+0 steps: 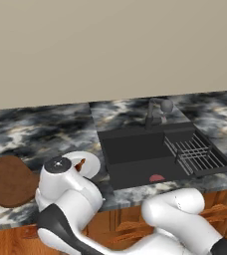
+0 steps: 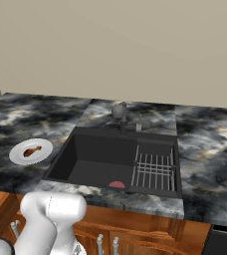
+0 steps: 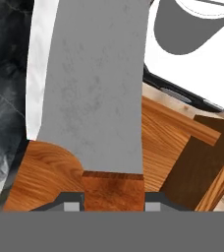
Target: Pick up the knife from the drawer and place it on the cutting board. Then place the meat from the plate to the cutting board.
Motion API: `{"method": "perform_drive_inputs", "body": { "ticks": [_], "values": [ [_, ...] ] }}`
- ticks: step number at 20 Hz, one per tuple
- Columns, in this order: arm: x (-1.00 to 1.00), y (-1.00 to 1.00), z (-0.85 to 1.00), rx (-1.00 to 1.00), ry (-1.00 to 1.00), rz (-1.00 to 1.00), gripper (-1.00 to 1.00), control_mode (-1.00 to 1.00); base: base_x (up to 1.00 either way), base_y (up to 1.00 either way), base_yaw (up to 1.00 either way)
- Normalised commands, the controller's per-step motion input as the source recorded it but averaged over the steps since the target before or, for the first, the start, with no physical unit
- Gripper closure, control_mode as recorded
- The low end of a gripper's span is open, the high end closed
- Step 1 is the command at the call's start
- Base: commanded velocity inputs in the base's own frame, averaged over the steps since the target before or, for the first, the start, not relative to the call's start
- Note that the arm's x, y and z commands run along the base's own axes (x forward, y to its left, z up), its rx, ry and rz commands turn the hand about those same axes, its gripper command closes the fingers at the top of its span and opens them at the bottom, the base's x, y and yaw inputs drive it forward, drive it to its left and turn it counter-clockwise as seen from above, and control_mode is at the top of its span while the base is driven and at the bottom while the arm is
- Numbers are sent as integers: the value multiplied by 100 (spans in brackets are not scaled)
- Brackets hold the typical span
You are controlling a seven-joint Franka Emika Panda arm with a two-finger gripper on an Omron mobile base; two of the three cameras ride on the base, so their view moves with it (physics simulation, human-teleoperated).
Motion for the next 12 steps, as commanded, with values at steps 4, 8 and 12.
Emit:
{"method": "perform_drive_inputs", "body": {
  "ticks": [4,8,12],
  "values": [
    [30,-5,25,3,0,0,100,-100,0,0,0],
    [26,-9,26,4,0,0,100,-100,0,0,0],
    [24,-16,23,5,0,0,100,-100,0,0,0]
  ]
}}
